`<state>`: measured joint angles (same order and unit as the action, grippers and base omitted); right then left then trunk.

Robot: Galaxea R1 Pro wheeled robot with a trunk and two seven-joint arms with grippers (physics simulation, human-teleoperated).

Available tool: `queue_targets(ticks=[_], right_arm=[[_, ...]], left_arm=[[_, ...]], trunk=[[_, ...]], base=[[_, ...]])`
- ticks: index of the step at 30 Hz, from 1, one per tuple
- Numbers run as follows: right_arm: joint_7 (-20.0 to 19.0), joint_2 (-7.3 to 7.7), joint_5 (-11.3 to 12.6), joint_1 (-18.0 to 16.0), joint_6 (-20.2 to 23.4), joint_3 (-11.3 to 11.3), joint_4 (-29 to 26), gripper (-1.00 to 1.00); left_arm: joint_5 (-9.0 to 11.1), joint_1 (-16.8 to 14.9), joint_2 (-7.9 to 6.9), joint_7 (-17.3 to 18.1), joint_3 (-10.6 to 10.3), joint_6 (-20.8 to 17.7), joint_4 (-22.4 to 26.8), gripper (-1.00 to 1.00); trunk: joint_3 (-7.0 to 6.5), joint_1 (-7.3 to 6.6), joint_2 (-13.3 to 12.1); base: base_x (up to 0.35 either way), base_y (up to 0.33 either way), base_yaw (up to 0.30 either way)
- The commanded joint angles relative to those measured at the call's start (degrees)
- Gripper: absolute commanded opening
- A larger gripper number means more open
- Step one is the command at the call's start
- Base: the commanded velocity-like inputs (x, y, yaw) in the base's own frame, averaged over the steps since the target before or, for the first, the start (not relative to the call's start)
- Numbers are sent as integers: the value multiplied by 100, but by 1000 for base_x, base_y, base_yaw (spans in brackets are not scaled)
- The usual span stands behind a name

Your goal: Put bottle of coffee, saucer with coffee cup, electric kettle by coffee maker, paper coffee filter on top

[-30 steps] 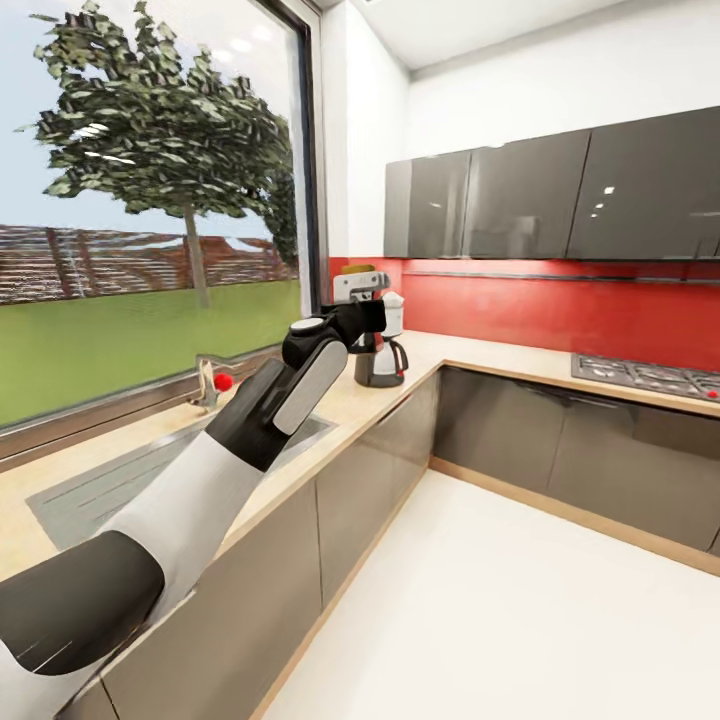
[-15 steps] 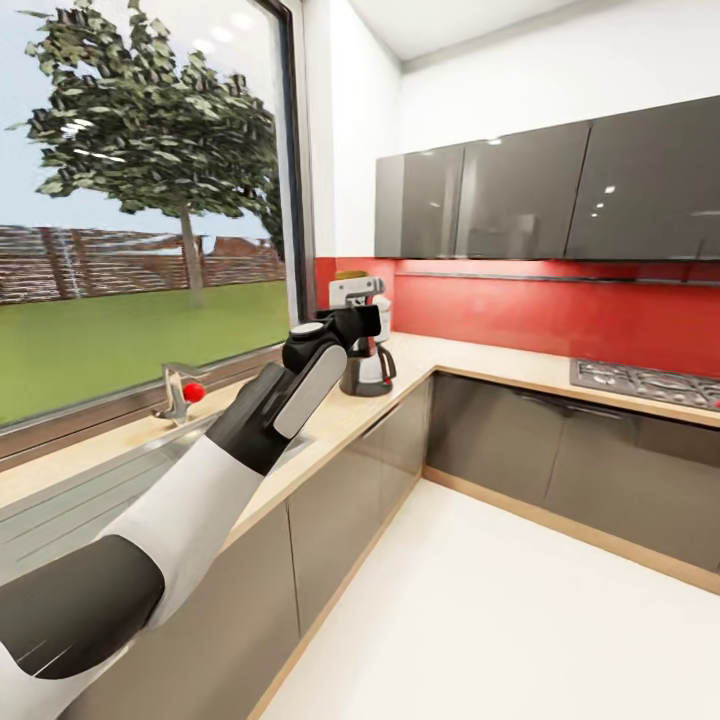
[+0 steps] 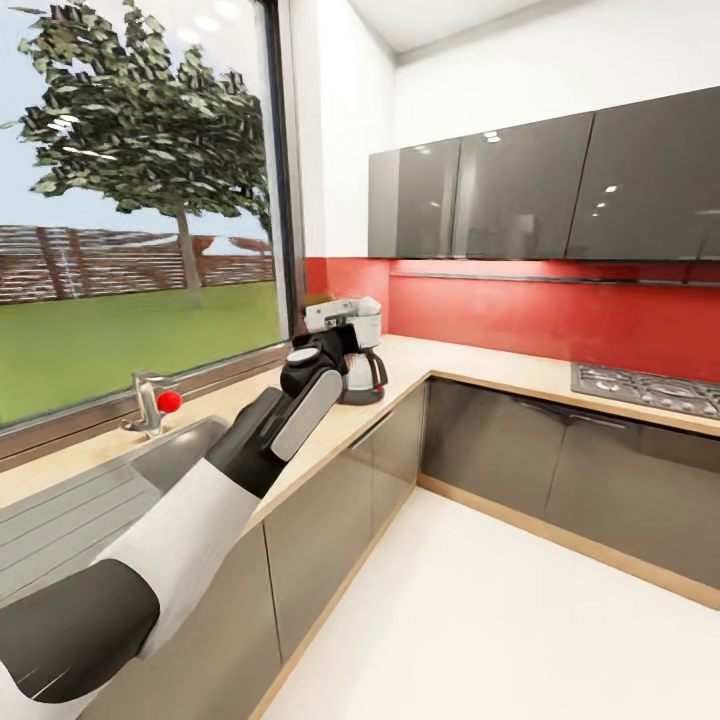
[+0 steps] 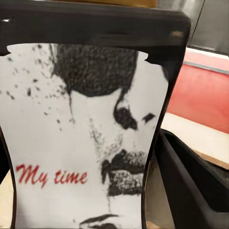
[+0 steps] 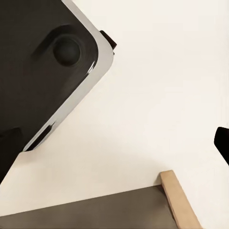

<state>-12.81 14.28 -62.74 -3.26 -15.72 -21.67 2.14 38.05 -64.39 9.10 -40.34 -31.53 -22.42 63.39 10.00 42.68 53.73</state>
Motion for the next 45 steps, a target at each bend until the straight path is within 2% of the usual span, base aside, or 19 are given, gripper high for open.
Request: queue_targets(ticks=[1, 2, 5, 8, 9, 10, 20, 38, 45], right_arm=[[-11, 5, -28, -8, -19, -48, 15, 100], [-11, 7, -28, -8, -19, -48, 15, 100], [-11, 7, -28, -8, -19, -48, 15, 100], [-11, 7, -28, -8, -19, -48, 15, 100], [-11, 8, -28, -8, -19, -48, 15, 100], [-11, 10, -28, -8, -19, -48, 15, 100], [-11, 6, -28, -8, -22, -48, 15, 100], [-11, 5, -19, -8, -19, -45, 15, 100], [-11, 5, -19, -8, -19, -40, 15, 100]], left_arm=[[18, -6, -2, -33, -12, -8, 6, -100], [18, 150, -73, -50, -11, 61, 1, -100], [18, 281, -145, -56, -11, 87, 16, -100], [18, 467, -285, -58, -11, 110, 47, -100], [18, 542, -371, -48, -11, 157, 39, -100], [18, 557, -388, -39, -11, 198, 34, -100], [18, 583, -424, -10, -11, 274, -7, -100], [18, 586, -461, -9, -11, 265, -28, -100], [18, 661, -494, -8, -11, 264, -26, -100]], trunk=[[8, 2, 8], [8, 2, 8], [8, 2, 8], [8, 2, 8], [8, 2, 8], [8, 2, 8], [8, 2, 8], [8, 2, 8], [8, 2, 8]], base=[[47, -23, 0], [19, -9, 0], [12, -6, 0], [32, -2, 0], [236, -1, 0], [269, 0, 0], [279, 0, 0], [28, 3, 0], [268, 171, 0]])
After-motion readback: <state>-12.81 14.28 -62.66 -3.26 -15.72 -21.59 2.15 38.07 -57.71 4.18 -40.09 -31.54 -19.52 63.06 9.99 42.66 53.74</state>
